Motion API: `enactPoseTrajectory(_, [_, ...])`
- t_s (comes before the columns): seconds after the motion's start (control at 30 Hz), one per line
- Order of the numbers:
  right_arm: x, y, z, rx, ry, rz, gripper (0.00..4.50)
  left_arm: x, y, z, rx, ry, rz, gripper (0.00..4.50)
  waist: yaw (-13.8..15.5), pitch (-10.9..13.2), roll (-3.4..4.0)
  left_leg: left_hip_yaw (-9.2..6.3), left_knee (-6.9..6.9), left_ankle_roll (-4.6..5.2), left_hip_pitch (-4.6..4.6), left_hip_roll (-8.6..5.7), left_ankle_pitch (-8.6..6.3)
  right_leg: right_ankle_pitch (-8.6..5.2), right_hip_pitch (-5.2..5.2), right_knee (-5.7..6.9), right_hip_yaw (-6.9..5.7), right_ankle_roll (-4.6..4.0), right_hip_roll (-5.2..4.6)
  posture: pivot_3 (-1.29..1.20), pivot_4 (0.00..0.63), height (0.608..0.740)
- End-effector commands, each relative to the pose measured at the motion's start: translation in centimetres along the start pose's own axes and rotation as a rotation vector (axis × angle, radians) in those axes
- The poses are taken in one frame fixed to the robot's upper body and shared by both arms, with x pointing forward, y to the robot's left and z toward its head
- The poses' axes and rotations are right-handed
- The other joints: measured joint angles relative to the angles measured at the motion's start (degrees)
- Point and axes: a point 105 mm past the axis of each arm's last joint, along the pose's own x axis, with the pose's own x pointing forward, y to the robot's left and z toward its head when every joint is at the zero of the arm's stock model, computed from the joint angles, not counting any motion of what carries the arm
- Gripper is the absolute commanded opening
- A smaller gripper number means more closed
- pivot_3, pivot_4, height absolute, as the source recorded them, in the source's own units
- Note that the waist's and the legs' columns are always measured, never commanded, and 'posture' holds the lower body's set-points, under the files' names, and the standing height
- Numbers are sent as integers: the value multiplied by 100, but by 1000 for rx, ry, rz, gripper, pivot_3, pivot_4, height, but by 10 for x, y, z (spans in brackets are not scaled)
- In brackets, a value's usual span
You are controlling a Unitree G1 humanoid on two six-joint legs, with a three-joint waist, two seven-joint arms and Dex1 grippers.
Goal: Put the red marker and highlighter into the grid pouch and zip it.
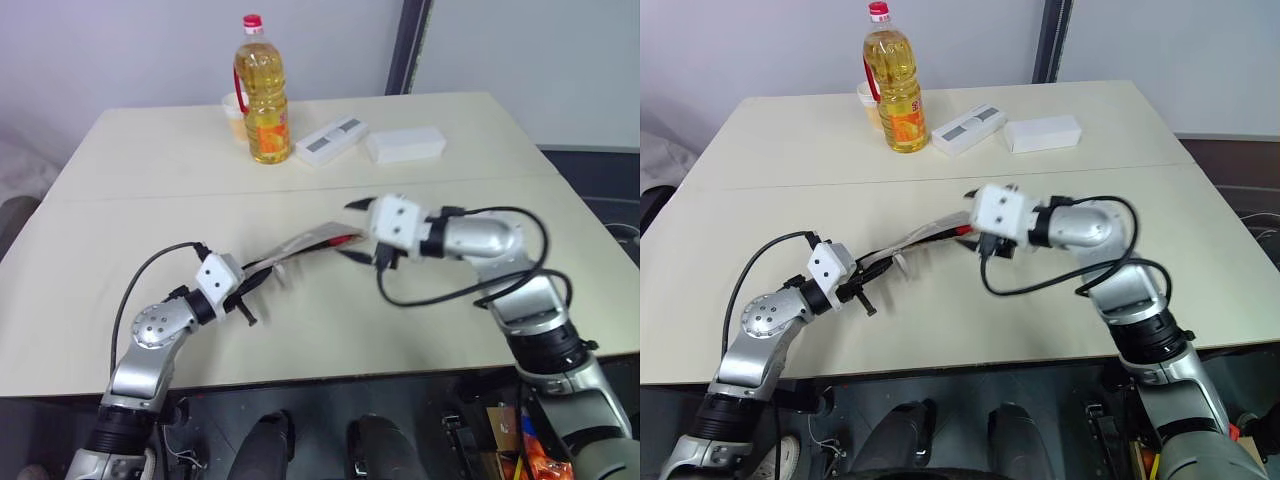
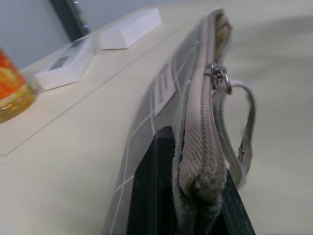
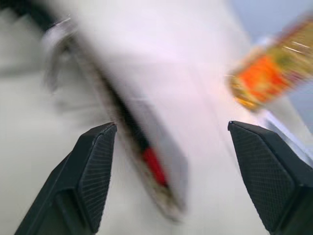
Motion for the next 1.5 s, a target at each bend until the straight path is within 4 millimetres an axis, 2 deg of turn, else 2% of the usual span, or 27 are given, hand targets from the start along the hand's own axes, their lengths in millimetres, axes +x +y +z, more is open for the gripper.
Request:
enactPoseTrajectory(0.03, [-18,-40,-30,297,37,-244,4166,2,20,1,47,1,138,0,0,0,0,0,0,0,2,0,0,0,2,0,-1,0,0,0,150,740])
enactPoseTrajectory(0.07, [-19,-49,-43,414,64,-319,4458,4,22,0,51,4,160,0,0,-2,-4,0,0,0,2,0,0,0,2,0,0,0,0,0,150,740])
enactPoseTrajectory(0.13, [-21,-58,-69,542,154,-449,4483,8,24,-1,61,4,190,0,-12,-2,-2,3,1,0,4,0,0,1,2,4,2,-1,1,0,150,740])
enactPoseTrajectory(0.17, [-24,-68,-79,578,186,-569,4483,10,24,-1,69,3,201,0,-12,-2,-2,3,1,0,4,0,0,1,0,5,2,-1,1,0,150,740])
enactPoseTrajectory(0.27, [-30,-84,-97,655,283,-834,4483,15,23,-1,76,0,223,0,-34,1,3,12,-4,-1,-3,1,1,1,-19,18,8,-2,2,0,150,740])
enactPoseTrajectory(0.37, [-29,-84,-109,778,375,-939,4483,18,21,0,74,-5,223,0,-37,1,3,17,-9,-1,-4,1,1,1,-23,18,10,-2,2,0,150,740])
enactPoseTrajectory(0.47, [-30,-80,-121,883,462,-1009,4483,20,18,1,72,-11,217,0,-27,0,3,18,-9,-1,-5,1,1,1,-22,18,10,-2,2,0,150,740])
enactPoseTrajectory(0.53, [-23,-69,-131,1070,507,-1013,4483,22,17,4,65,-24,211,0,-15,0,4,18,-7,0,-5,-1,1,1,-20,18,9,-2,2,0,150,740])
enactPoseTrajectory(0.6, [-10,-62,-132,1187,514,-977,4483,23,16,5,63,-31,210,0,-20,0,4,20,-6,0,-5,-1,1,1,-18,18,9,-1,2,0,150,740])
enactPoseTrajectory(0.83, [3,-52,-146,1308,579,-985,4483,25,14,8,59,-40,201,0,-35,0,5,49,-7,2,-4,1,2,1,-19,19,6,-1,5,0,150,740])
enactPoseTrajectory(0.93, [5,-50,-149,1341,590,-995,3598,25,13,9,57,-44,200,0,-41,-1,4,55,-6,2,0,1,2,2,-14,19,6,-1,5,0,150,740])
enactPoseTrajectory(1.07, [6,-50,-147,1331,578,-991,1467,24,13,10,56,-47,203,0,-74,-1,4,61,-5,4,2,4,2,2,-14,21,8,-1,8,0,150,740])
enactPoseTrajectory(1.13, [7,-51,-145,1315,570,-988,543,23,15,9,57,-46,206,0,-104,-3,3,66,-6,4,4,7,2,2,-18,27,13,-1,7,0,150,740])
enactPoseTrajectory(1.27, [9,-53,-138,1256,518,-945,384,21,19,8,59,-42,212,0,-145,-3,3,67,-6,4,5,9,2,1,-15,29,14,-1,8,0,150,740])
enactPoseTrajectory(1.37, [10,-62,-124,1096,414,-890,384,20,24,9,52,-45,229,0,-169,-3,4,69,-6,5,4,9,2,1,-17,28,14,0,9,0,150,740])
enactPoseTrajectory(1.43, [7,-72,-106,879,323,-841,384,18,28,11,34,-58,240,0,-174,-1,6,69,-6,5,3,8,2,1,-19,28,14,0,12,0,150,740])
enactPoseTrajectory(1.5, [6,-76,-81,527,269,-727,384,17,31,14,14,-70,245,0,-176,2,12,70,-6,5,-2,7,2,1,-25,28,14,1,13,0,150,740])
